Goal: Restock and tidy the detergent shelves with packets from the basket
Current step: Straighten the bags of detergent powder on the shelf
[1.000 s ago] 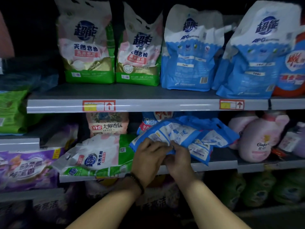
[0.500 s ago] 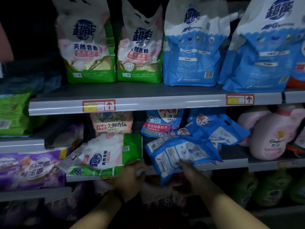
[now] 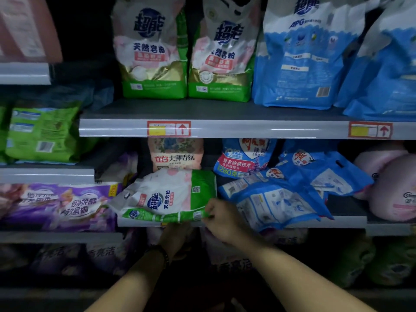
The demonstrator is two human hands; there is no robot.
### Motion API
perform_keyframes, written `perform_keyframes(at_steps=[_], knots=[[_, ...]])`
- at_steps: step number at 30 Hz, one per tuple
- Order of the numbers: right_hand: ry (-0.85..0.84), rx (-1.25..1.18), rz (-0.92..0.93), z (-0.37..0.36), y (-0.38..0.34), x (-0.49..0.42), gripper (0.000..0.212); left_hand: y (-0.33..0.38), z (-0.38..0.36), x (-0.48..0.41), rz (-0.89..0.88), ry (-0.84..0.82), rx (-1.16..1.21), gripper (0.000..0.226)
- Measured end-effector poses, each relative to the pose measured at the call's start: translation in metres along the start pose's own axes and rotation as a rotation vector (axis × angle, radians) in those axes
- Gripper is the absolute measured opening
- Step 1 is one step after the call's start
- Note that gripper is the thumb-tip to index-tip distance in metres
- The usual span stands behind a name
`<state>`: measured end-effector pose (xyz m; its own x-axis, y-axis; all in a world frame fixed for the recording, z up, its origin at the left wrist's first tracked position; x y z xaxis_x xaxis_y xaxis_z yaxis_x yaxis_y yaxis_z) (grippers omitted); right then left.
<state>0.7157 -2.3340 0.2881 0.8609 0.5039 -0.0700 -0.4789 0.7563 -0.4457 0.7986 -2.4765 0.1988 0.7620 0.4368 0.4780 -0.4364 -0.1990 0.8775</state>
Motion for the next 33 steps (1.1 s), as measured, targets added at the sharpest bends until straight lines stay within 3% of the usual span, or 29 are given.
perform_keyframes(at_steps=[2,5,8,13,17,20,26,30,33], knots=[[0.030,0.203,0.070,-0.013,-0.020,-0.008,0.051,0.001,0.009,0.003,0.037,-0.042,0.008,0.028],[-0.073,0.434,0.107,-0.031,-0.029,-0.028,0.093,0.001,0.022,0.006,0.082,-0.093,0.108,0.031],[-0.195,0.477,0.097,-0.049,-0.021,-0.046,0.108,-0.005,0.032,0.004,0.074,-0.105,0.160,0.042],[-0.151,0.596,0.070,-0.064,-0.013,-0.064,0.067,-0.022,0.032,-0.005,0.103,-0.073,0.256,0.039],[-0.082,0.582,0.091,-0.031,-0.034,-0.064,0.052,-0.006,0.025,-0.005,0.094,-0.110,0.381,0.060],[-0.030,0.626,0.134,-0.012,-0.054,-0.049,0.045,0.023,0.022,0.007,0.065,-0.155,0.622,0.063],[-0.065,0.593,0.196,0.001,-0.079,0.014,0.033,0.042,0.009,0.034,0.070,-0.277,0.887,0.084],[-0.016,0.583,0.231,0.011,-0.091,0.046,0.027,0.033,0.006,0.042,0.105,-0.142,0.898,0.062],[-0.004,0.548,0.304,0.020,-0.088,0.068,0.035,0.024,0.009,0.055,0.074,-0.106,0.879,0.049]])
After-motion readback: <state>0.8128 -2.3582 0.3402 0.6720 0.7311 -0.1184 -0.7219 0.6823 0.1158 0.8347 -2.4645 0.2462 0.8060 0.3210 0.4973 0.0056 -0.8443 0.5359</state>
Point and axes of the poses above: each hand's wrist, its own x-axis away from the middle knuckle, its own z-axis out of the back of the hand, y = z × x, the point moved 6 cm from there along -x, towards the middle knuckle, and after that the axes turned 9 degrees about x, right-handed, at the moved point
